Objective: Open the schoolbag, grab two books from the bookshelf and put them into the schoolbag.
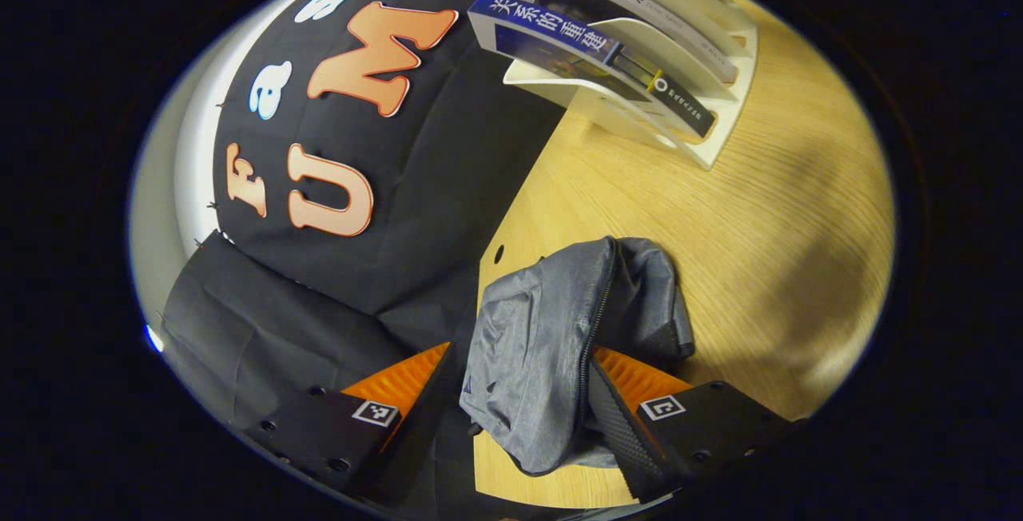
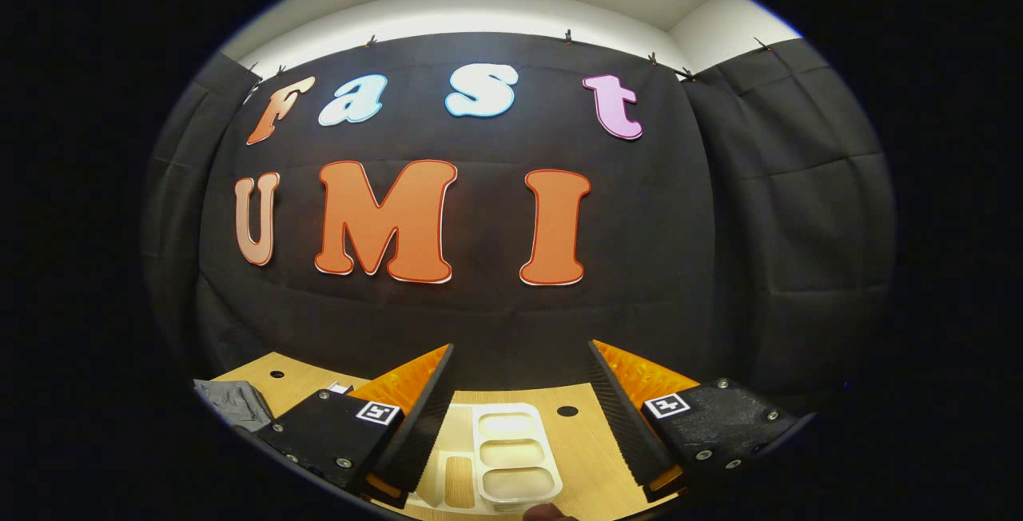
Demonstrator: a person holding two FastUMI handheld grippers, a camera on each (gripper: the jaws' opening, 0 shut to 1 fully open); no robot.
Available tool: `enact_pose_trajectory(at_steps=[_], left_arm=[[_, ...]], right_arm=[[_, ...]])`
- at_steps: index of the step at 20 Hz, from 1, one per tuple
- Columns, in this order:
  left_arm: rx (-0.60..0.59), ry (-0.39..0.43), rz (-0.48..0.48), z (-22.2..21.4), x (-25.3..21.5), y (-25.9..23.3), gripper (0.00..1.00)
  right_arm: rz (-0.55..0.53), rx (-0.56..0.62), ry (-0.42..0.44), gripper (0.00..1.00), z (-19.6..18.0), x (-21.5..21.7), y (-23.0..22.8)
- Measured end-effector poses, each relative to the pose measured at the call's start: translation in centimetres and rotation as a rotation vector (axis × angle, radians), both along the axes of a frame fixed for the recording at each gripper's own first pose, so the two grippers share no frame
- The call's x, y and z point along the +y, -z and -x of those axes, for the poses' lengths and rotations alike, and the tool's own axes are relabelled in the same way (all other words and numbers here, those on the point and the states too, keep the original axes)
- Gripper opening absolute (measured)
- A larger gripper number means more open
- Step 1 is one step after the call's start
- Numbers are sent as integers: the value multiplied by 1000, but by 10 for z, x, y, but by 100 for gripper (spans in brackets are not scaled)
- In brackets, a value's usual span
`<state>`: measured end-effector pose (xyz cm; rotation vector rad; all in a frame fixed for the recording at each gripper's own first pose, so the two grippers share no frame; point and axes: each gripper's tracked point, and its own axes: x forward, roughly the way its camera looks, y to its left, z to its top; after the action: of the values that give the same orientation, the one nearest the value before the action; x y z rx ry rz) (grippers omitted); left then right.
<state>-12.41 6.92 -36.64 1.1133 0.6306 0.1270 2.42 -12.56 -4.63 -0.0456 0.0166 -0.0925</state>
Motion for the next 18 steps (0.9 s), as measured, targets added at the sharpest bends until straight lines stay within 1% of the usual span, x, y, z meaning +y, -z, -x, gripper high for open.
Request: enact_pose_trajectory(at_steps=[3,4,5,6,7,8,9,10,12,13,14,18], left_arm=[[32,-43,-13,-13,15,16,88],[41,-52,-5,-15,21,18,84],[45,-62,14,-18,23,18,82],[51,-64,42,-21,27,18,68],[45,-69,74,-23,28,16,63],[53,-63,111,-25,28,14,49],[49,-55,132,-29,28,8,41],[58,-47,166,-28,29,4,30],[72,-32,229,-29,31,-3,14],[82,-26,258,-31,32,-6,10],[87,-19,281,-34,35,-12,8],[107,15,445,-46,42,-32,7]], right_arm=[[10,-11,-3,95,2,-6,-5],[13,-11,-5,95,2,-8,-7],[16,-12,-6,95,2,-10,-7],[19,-12,-9,95,3,-11,-7],[23,-15,-7,95,4,-12,-8],[28,-15,0,95,5,-16,-7],[31,-13,9,95,5,-18,-6],[28,-7,16,95,6,-19,-4],[14,10,23,95,8,-16,0],[11,18,26,95,9,-13,2],[13,21,29,95,11,-10,2],[47,25,54,95,17,10,-2]])
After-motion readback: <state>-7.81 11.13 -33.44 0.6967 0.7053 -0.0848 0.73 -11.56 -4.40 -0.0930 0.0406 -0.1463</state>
